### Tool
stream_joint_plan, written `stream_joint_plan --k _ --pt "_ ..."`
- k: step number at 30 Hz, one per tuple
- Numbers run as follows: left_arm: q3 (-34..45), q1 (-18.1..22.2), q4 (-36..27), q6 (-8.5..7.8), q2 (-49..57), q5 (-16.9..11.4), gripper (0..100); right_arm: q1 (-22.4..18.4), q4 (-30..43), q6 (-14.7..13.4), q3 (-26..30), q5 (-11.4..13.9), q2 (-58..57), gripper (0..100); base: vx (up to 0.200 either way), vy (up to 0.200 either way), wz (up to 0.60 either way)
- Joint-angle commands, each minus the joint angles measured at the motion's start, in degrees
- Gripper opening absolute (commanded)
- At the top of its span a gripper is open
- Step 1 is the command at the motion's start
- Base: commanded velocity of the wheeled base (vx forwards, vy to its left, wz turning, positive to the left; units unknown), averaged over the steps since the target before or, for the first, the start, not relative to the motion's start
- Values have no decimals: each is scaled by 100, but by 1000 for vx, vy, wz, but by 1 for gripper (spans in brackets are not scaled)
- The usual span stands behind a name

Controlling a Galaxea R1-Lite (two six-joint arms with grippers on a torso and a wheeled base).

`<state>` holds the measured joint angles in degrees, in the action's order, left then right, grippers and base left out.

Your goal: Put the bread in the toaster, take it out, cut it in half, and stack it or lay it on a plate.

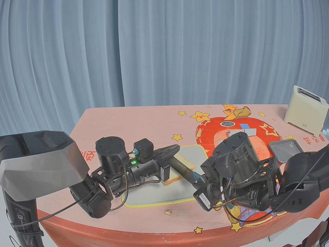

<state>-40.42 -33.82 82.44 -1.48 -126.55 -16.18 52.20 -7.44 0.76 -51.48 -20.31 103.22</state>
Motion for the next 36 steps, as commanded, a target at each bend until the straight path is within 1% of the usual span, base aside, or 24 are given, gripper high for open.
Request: stream_joint_plan --k 1,6,10,15,19,22,29,36 --pt "-45 -2 0 7 -28 1 0 -17 -12 -5 200 1 23 0 0 0 0" --pt "-36 -2 -9 7 166 1 0 -8 -21 4 130 1 23 0 0 0 0" --pt "-9 24 -44 7 175 1 0 -17 -12 4 -169 -8 -3 0 0 0 0" --pt "26 42 -115 16 113 1 0 -43 -3 12 -363 -8 5 0 0 0 0" --pt "8 42 -159 16 69 1 0 -52 -3 12 -345 -8 14 0 0 0 0" --pt "-9 24 -141 16 113 1 0 -52 14 4 -143 1 23 0 0 0 0" --pt "-9 -2 -106 16 139 1 0 -43 -3 -5 103 1 32 0 0 0 0" --pt "8 -11 -18 16 254 9 0 -43 -12 -5 121 1 23 0 0 0 0"
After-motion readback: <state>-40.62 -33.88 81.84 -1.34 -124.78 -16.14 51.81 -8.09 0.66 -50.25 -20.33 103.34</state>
